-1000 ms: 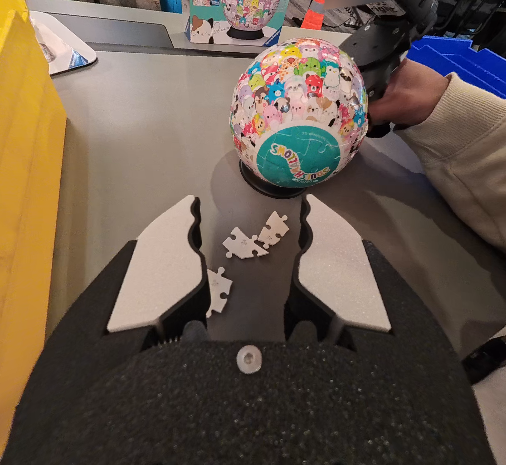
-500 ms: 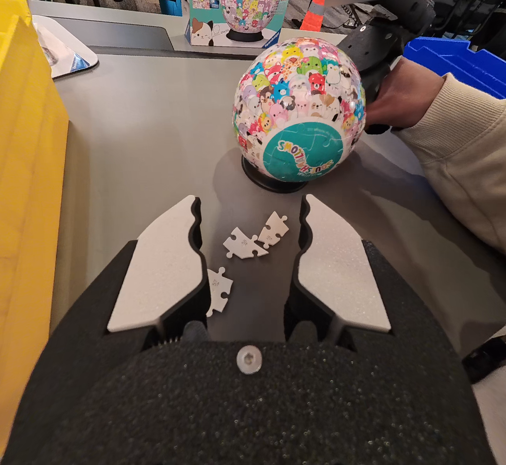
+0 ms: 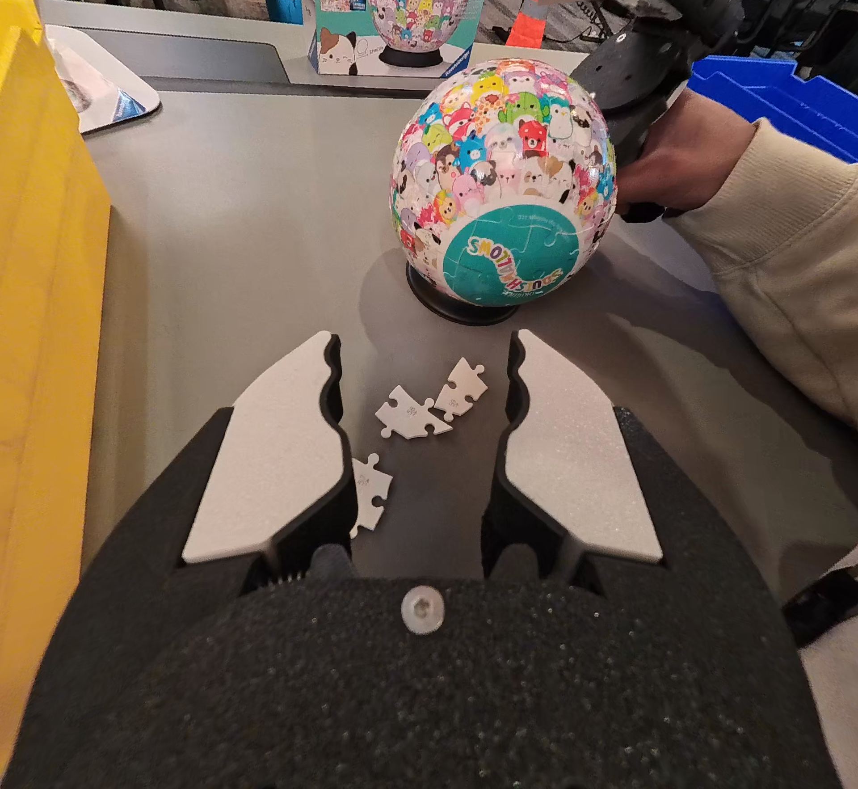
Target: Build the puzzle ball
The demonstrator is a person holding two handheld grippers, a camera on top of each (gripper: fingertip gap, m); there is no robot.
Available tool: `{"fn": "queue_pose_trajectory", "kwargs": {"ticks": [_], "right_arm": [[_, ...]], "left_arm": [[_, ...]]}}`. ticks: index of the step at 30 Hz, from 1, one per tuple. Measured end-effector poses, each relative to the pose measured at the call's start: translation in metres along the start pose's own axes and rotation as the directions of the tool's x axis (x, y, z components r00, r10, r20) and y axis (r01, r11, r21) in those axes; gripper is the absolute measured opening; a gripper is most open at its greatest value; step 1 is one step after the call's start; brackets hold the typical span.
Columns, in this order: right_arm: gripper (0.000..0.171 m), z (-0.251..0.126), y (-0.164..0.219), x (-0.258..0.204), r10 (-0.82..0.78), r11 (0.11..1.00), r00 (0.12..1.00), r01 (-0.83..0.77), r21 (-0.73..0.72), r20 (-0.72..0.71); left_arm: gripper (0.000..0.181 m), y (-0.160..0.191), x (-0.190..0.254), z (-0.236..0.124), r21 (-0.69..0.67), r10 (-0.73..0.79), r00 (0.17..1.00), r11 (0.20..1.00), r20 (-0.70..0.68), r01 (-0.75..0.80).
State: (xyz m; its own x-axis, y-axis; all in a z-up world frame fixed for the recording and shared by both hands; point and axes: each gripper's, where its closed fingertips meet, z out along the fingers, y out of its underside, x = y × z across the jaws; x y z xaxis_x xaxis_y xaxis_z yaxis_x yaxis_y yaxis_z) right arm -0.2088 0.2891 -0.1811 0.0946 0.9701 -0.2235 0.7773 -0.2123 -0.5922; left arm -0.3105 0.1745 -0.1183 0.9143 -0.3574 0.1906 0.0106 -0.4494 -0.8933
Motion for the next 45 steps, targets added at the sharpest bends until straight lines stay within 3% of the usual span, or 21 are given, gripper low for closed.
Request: {"fn": "queue_pose_trajectory", "kwargs": {"ticks": [10,25,45], "right_arm": [[0.002,-0.013,0.002,-0.001,0.035,0.999,0.999,-0.035,0.004,0.014],[0.002,-0.018,0.011,0.0,0.344,0.928,0.939,-0.337,-0.159,0.018],[0.002,-0.01,0.009,-0.001,0.323,0.923,0.946,-0.317,-0.217,-0.007]], "left_arm": [[0.068,0.0,0.001,0.001,-0.005,0.005,1.0,1.0,0.0,-0.005],[0.068,-0.002,0.0,0.002,-0.002,0.009,1.0,1.0,-0.005,-0.009],[0.068,-0.001,0.0,0.003,-0.002,0.007,1.0,1.0,-0.007,-0.007]]}}
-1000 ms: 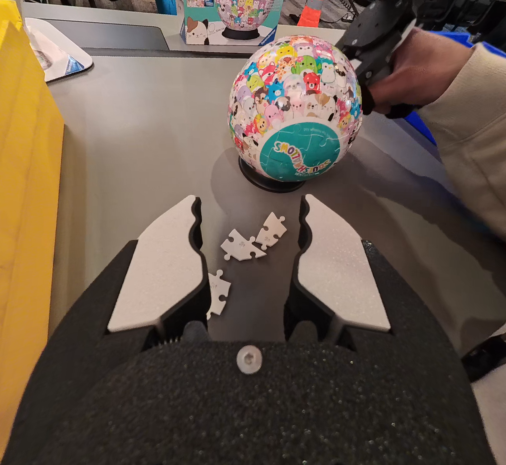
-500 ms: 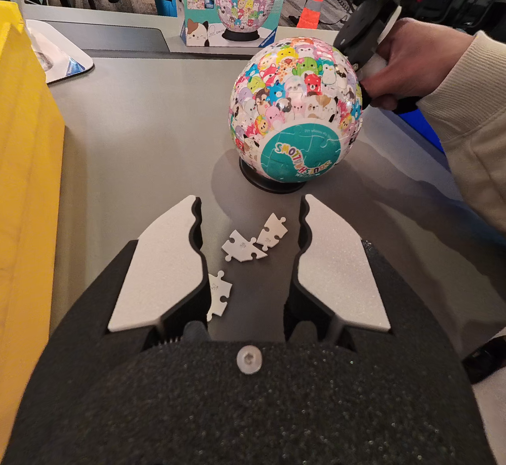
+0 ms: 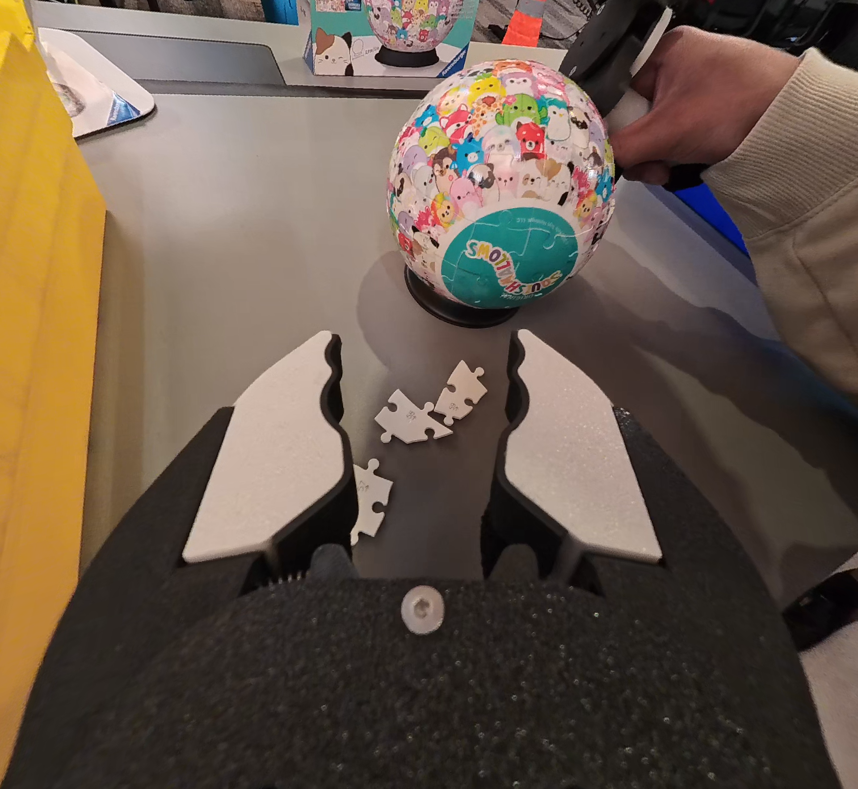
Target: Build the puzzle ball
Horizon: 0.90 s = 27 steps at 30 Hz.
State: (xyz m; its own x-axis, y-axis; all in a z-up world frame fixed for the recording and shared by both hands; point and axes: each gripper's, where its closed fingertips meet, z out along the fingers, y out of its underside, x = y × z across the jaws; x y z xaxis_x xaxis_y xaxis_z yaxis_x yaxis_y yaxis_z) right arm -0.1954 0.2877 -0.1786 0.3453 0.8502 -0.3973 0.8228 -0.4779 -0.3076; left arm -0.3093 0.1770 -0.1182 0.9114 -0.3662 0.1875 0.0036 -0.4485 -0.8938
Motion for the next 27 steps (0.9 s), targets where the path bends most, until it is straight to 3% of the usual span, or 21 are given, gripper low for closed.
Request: {"fn": "queue_pose_trajectory", "kwargs": {"ticks": [27], "right_arm": [[0.002,-0.0032,-0.0033,0.0035,-0.04,0.999,0.997,0.039,-0.009,-0.063]], "left_arm": [[0.068,-0.0025,-0.0007,-0.0003,0.009,0.003,1.0,1.0,0.005,-0.003]]}}
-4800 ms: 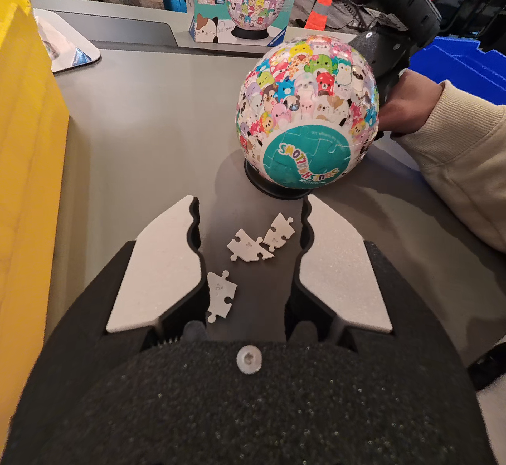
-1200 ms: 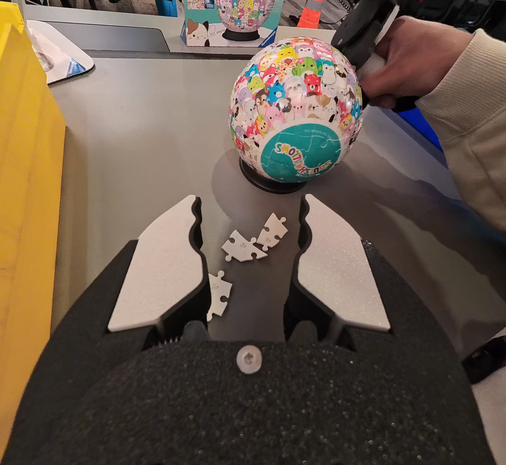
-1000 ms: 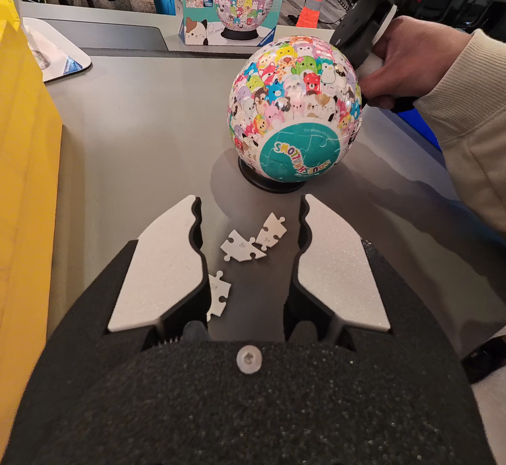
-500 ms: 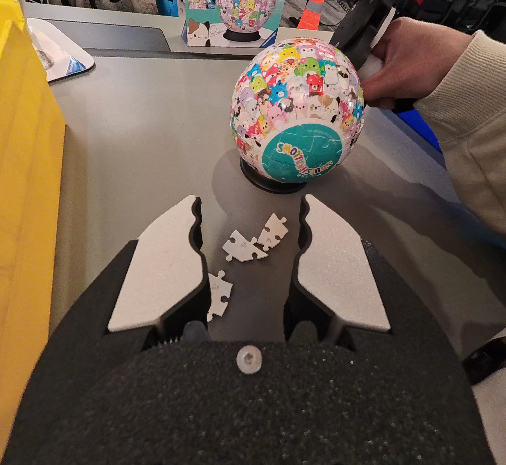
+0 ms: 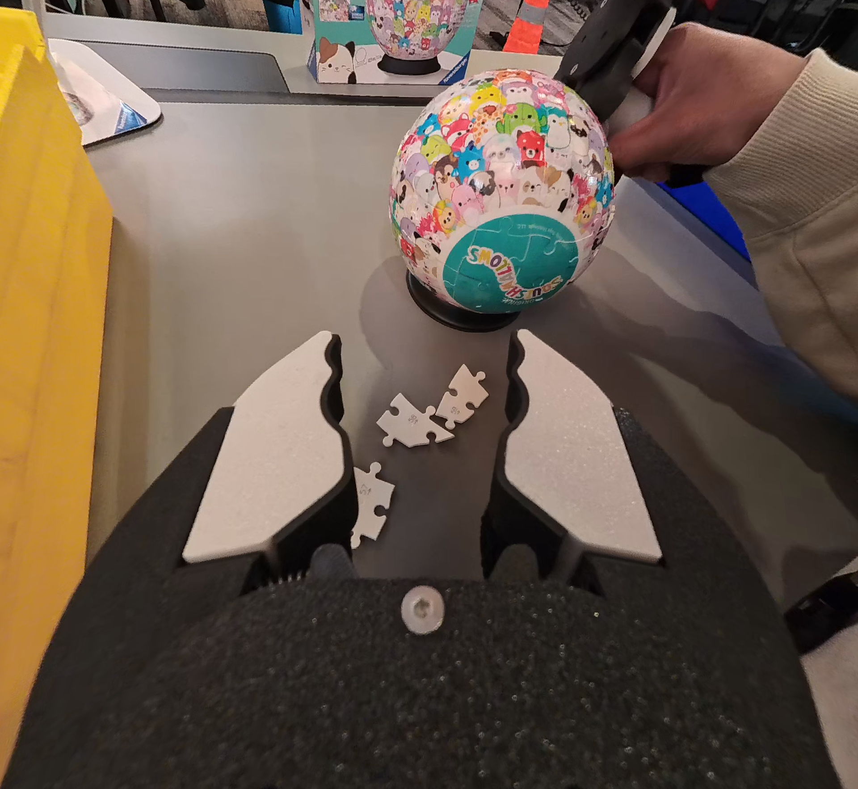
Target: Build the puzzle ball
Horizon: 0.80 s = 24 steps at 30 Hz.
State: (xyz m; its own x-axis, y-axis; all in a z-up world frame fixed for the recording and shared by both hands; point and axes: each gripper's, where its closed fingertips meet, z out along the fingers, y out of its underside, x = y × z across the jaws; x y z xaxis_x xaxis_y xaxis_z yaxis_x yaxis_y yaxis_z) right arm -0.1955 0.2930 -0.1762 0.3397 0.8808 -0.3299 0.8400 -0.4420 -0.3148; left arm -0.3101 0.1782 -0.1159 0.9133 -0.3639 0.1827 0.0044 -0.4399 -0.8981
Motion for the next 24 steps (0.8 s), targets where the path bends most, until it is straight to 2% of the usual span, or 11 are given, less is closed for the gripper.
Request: {"fn": "queue_pose_trajectory", "kwargs": {"ticks": [24], "right_arm": [[0.002,0.0016,0.0004,-0.0023,0.016,0.999,1.0,-0.016,0.039,-0.003]], "left_arm": [[0.068,-0.0006,0.0005,0.0014,-0.002,0.001,1.0,1.0,-0.002,-0.001]]}}
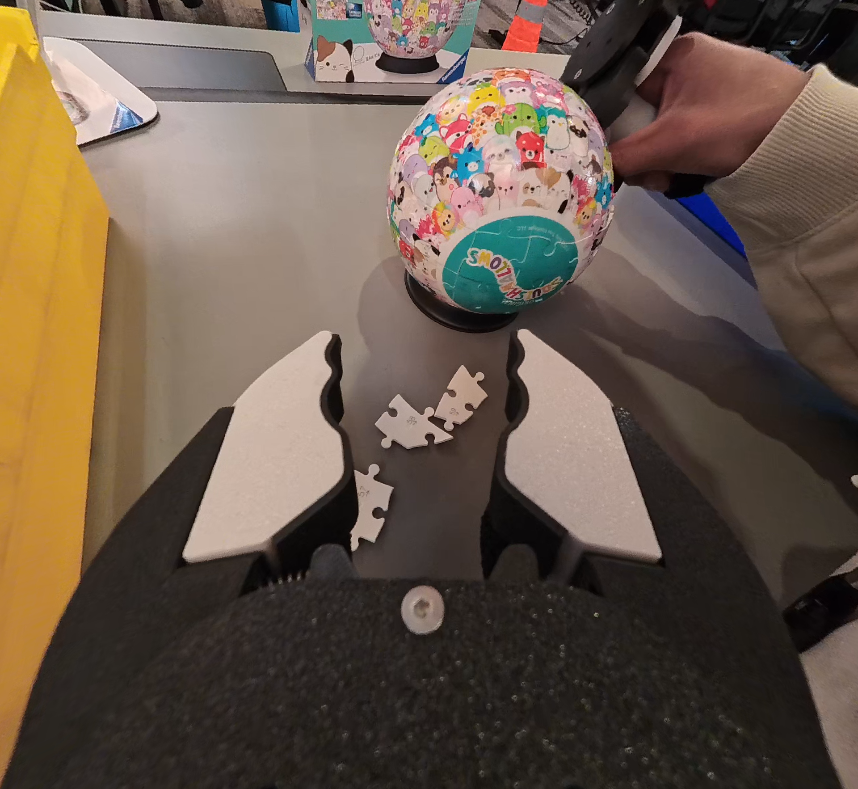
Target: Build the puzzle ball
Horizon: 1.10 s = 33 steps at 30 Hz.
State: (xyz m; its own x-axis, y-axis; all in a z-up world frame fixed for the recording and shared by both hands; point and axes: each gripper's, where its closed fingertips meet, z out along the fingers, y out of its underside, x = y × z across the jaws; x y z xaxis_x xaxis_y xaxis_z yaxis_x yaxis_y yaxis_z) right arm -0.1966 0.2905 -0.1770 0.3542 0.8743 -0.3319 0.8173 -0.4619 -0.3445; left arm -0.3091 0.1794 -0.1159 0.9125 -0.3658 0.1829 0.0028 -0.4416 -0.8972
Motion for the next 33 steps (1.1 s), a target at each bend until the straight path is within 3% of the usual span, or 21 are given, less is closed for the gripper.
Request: {"fn": "queue_pose_trajectory", "kwargs": {"ticks": [15,24,33], "right_arm": [[0.001,-0.004,-0.009,-0.002,0.049,0.986,0.997,-0.057,0.156,0.052],[0.001,-0.001,-0.005,-0.002,0.061,0.982,0.996,-0.072,0.176,0.07],[0.0,-0.01,-0.014,0.001,0.048,0.938,0.999,-0.053,0.343,0.023]], "left_arm": [[0.068,-0.001,0.0,0.001,-0.001,0.003,1.0,1.0,0.003,-0.003],[0.068,0.0,0.004,0.003,-0.012,0.018,1.0,1.0,-0.004,-0.019],[0.068,0.0,0.004,0.003,-0.015,0.017,1.0,1.0,-0.003,-0.017]]}}
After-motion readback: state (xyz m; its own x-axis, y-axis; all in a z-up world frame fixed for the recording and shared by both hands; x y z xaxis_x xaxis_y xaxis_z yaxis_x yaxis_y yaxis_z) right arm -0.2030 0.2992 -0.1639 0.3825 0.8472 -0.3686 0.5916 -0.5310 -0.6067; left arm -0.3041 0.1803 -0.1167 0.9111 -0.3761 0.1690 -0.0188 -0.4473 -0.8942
